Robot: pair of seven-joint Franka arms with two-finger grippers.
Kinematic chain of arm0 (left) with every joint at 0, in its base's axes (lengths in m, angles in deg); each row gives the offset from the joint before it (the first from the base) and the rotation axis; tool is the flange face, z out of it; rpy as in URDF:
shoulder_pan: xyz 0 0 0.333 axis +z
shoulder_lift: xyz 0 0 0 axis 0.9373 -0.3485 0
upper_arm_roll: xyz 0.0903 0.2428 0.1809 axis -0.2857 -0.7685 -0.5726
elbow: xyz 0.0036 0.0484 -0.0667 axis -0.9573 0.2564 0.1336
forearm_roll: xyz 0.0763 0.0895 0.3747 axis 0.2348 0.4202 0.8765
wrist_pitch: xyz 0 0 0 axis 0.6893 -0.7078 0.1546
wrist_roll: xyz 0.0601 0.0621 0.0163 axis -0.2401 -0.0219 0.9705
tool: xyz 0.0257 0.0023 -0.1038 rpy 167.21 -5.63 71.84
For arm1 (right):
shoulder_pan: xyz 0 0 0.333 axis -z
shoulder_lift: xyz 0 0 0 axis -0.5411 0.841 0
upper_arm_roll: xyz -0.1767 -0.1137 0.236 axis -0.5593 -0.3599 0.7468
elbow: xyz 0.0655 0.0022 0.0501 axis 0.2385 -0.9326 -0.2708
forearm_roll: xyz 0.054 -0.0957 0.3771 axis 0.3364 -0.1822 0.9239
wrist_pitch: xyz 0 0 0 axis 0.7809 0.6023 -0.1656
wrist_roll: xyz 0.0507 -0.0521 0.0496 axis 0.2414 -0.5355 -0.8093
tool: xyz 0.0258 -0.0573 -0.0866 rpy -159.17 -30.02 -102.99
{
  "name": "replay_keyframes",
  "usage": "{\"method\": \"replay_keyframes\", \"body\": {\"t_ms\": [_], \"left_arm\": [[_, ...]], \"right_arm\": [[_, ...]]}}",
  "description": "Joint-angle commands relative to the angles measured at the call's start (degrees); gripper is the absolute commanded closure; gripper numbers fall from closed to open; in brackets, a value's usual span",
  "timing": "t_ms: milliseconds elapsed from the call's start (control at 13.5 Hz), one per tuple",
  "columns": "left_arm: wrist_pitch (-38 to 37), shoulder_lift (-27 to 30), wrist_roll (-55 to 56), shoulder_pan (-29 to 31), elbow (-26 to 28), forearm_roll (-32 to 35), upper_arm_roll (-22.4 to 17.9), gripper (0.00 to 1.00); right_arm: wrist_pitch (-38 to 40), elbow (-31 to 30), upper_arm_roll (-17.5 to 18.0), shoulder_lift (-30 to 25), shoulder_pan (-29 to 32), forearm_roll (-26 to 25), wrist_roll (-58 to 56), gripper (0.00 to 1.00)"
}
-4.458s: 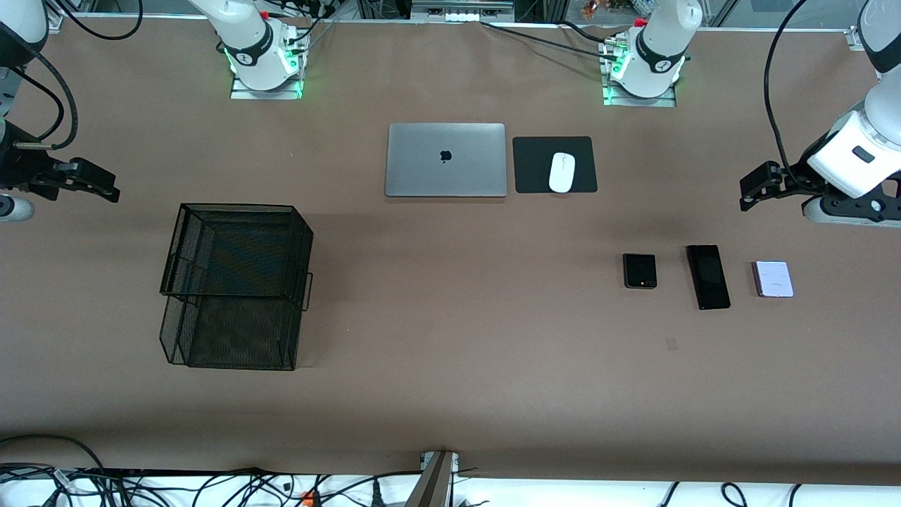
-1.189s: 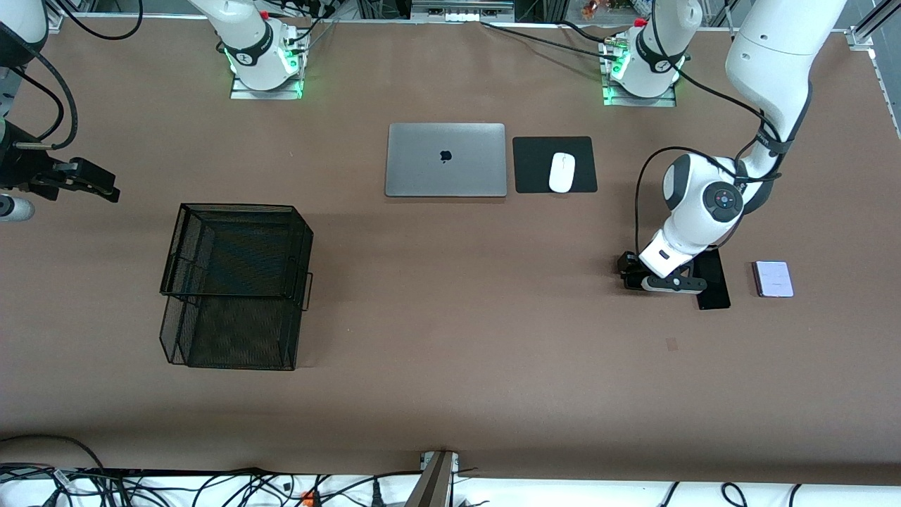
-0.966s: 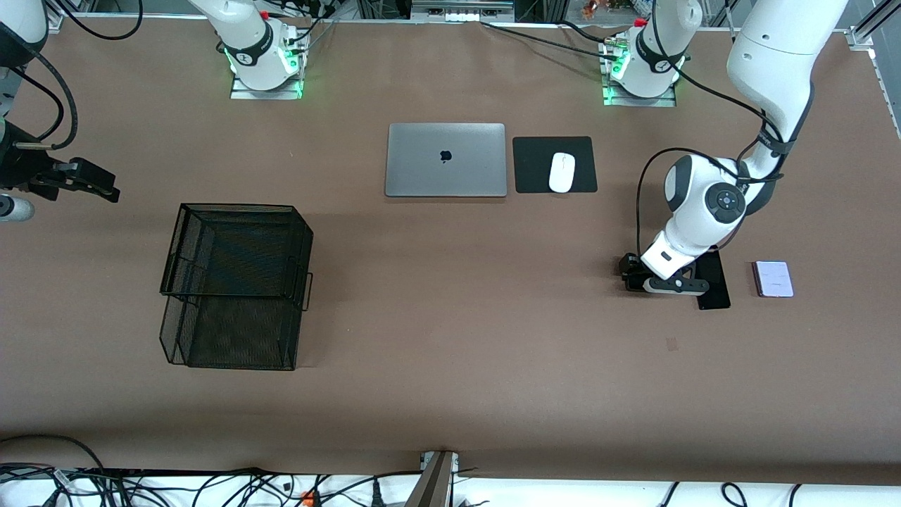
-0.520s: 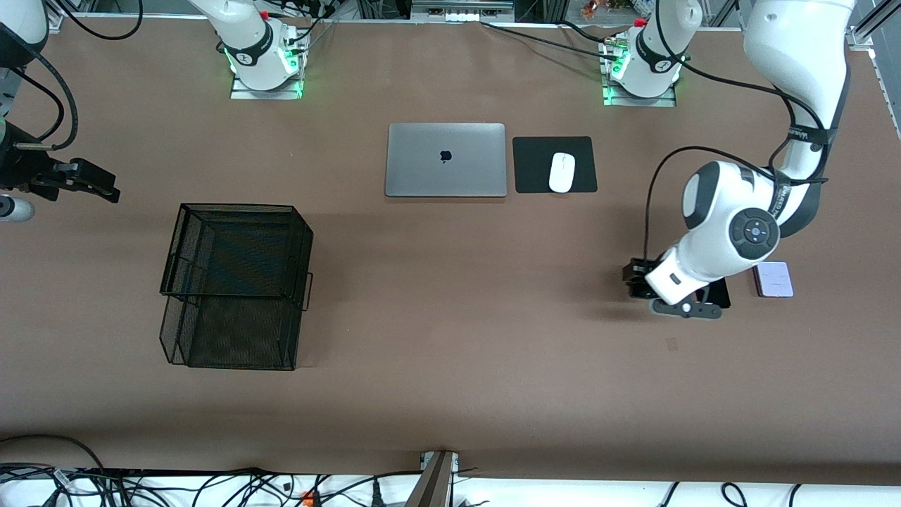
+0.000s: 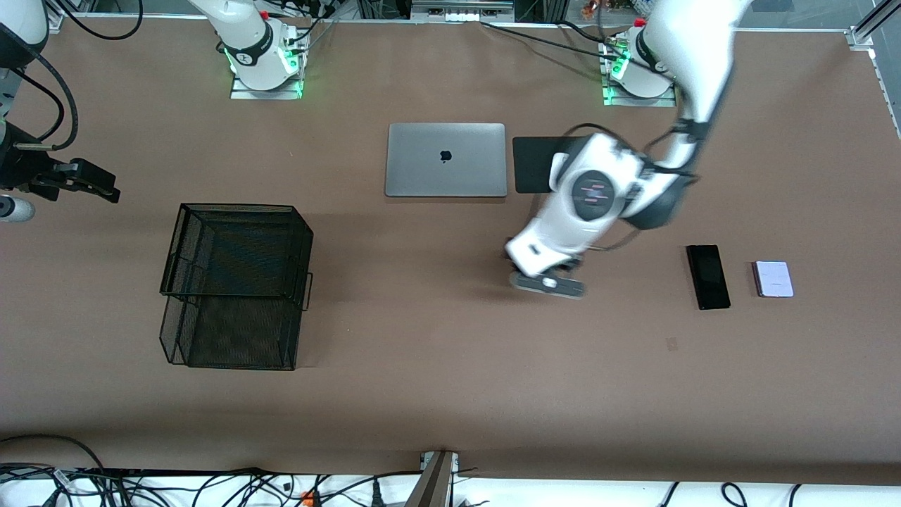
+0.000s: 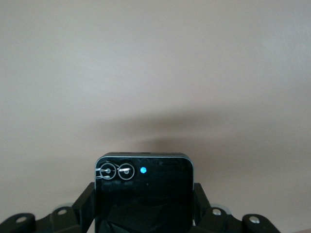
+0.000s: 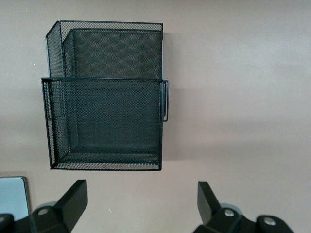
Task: Place phones with both arms
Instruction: 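Carry the flip phone to the laptop front with the left gripper and release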
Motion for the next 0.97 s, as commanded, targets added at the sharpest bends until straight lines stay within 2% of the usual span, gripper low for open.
{"method": "replay_keyframes", "body": {"t_ms": [0, 223, 297, 372, 446, 594, 892], "left_arm": [[3.03, -8.37, 4.72, -6.00, -6.19, -1.55, -1.08, 0.88], [11.65, -12.43, 10.61, -11.19, -6.20, -1.02, -1.25, 0.84], [13.50, -13.13, 11.15, -11.64, -6.20, -0.84, -1.34, 0.74], [14.74, -13.57, 11.25, -11.73, -6.20, -0.76, -1.34, 0.53], [14.93, -13.32, 11.68, -11.91, -6.20, -1.19, -1.34, 0.01], [13.45, -11.48, 11.86, -10.51, -6.02, -1.02, -1.51, 0.00], [-5.59, -2.18, 11.25, -1.39, -5.93, -0.67, -1.87, 0.00]], "right_arm": [[-0.72, -1.07, 0.53, -0.77, 0.88, 1.13, -1.00, 0.00], [-0.55, -1.07, 0.53, -0.77, 0.88, 1.13, -1.00, 0.00], [-0.72, -1.07, 0.53, -0.77, 0.88, 1.13, -0.91, 0.00], [-0.64, -1.07, 0.53, -0.77, 0.88, 1.13, -0.91, 0.00], [-0.46, -1.07, 0.53, -0.77, 0.88, 1.13, -0.91, 0.00], [-0.81, -1.07, 0.53, -0.77, 0.88, 1.13, -0.73, 0.00], [-0.81, -1.07, 0.88, 0.19, 0.71, 1.13, -0.82, 0.00]]}}
